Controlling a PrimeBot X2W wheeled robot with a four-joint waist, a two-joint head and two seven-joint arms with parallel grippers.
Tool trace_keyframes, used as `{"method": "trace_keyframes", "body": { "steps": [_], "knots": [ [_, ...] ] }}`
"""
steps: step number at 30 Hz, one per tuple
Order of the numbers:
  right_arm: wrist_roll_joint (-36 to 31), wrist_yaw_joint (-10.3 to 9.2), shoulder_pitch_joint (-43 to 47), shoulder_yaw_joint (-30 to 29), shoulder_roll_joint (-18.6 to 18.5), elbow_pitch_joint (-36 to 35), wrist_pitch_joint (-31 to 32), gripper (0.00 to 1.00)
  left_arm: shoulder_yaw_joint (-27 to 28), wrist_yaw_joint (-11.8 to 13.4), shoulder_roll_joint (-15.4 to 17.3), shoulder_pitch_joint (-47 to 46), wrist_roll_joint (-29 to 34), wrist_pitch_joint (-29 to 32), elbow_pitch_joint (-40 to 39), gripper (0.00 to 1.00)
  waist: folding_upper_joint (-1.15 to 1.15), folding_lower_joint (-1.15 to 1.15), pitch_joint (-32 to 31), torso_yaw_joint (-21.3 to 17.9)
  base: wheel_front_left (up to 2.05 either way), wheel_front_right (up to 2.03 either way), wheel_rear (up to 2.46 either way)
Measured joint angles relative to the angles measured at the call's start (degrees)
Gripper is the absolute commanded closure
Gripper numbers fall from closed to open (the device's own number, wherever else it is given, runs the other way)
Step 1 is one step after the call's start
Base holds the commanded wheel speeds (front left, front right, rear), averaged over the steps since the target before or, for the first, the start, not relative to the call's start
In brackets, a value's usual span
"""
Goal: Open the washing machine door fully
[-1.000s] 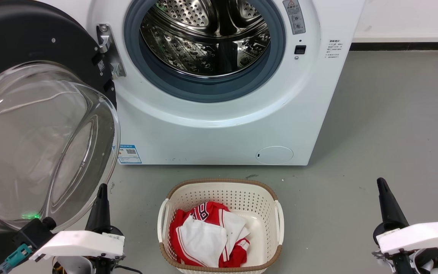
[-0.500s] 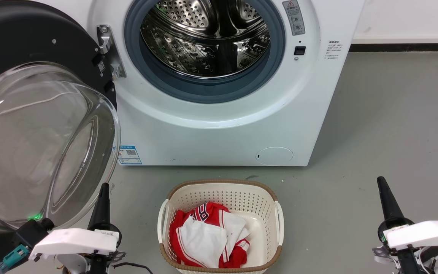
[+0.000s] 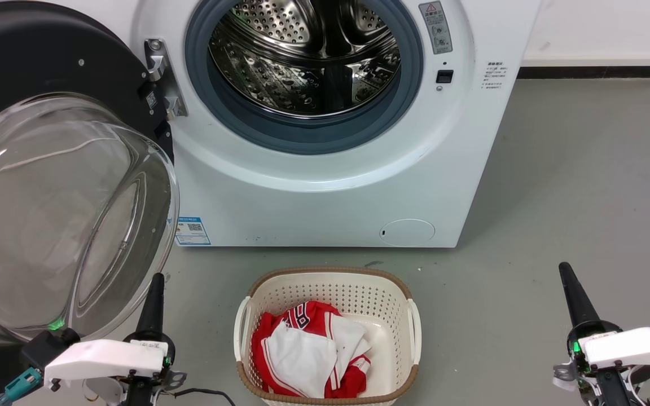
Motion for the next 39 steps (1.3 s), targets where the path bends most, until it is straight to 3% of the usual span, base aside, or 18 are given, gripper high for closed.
{"method": "trace_keyframes", "body": {
  "steps": [39],
  "knots": [
    [19.28,-0.01,-1.98,-1.01,-0.01,2.12,3.47,1.00,0.94,-1.43,-0.07,-1.41,-19.23,4.72,2.43,1.00,0.00,0.00,-0.59,-0.02,0.00,0.00,0.00]
  ]
}}
